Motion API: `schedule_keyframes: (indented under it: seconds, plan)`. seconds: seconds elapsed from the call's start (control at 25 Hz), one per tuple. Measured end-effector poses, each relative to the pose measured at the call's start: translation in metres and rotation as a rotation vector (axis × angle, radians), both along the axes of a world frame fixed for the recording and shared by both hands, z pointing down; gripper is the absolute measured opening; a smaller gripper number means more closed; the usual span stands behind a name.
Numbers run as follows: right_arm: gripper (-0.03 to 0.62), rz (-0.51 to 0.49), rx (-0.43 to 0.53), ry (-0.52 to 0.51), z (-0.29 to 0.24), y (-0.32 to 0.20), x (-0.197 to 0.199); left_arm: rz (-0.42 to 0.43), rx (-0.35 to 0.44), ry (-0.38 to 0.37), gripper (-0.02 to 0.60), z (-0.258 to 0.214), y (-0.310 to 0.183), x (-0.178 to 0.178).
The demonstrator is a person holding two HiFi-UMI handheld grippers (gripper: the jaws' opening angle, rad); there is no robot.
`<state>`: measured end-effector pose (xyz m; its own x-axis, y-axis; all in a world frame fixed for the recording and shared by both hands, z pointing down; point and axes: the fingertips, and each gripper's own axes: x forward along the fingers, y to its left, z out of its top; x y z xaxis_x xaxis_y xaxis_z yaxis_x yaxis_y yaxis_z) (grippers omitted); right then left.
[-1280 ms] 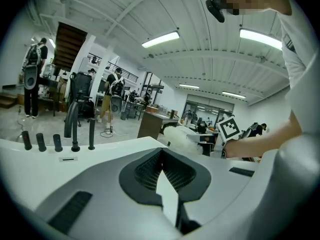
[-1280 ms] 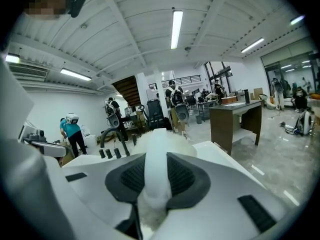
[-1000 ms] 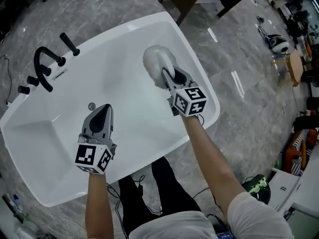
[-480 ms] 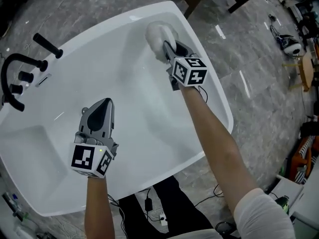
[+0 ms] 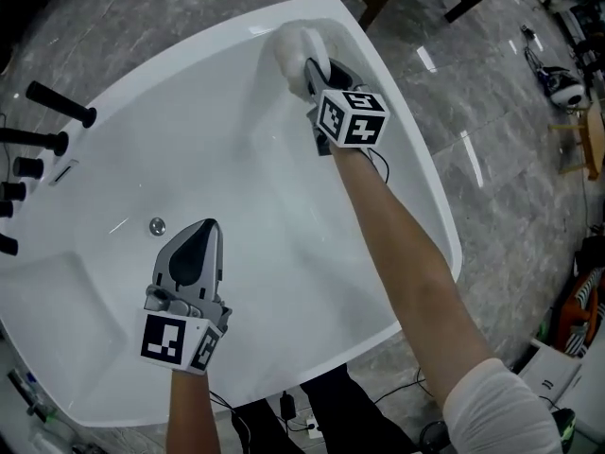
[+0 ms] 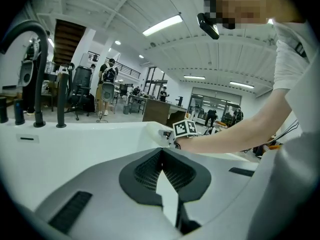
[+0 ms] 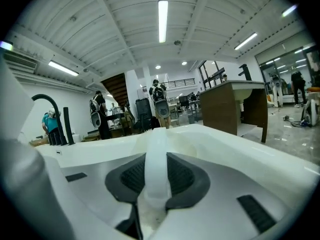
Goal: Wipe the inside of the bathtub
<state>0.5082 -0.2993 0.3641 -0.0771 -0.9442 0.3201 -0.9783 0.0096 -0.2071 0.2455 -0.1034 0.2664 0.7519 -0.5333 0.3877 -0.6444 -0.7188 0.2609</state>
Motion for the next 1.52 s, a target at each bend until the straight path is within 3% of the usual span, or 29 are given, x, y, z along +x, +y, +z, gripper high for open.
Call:
schedule_keyframes:
  seconds: [0.28,0.8,1.28,1.52]
  plan:
    - [0.098,-0.027,-0.053,0.016,0.033,-0.008,0.004,-0.006,-0.015,-0.006,0.011,0.018,-0.006,-0.001]
    - [0.097,-0.121,-0.257,0.128,0.077,-0.034,-0.008,-0.024,-0.020,-0.019,0.011,0.035,-0.006,-0.016]
    - [0.095,-0.132,-0.218,0.106,0.069,-0.034,-0.012,-0.044,-0.004,-0.008,0.011,0.038,-0.005,-0.021]
    - [0.094,-0.113,-0.200,0.099,0.064,-0.036,-0.031,-0.059,-0.005,0.002,0.011,0.045,0.002,-0.048]
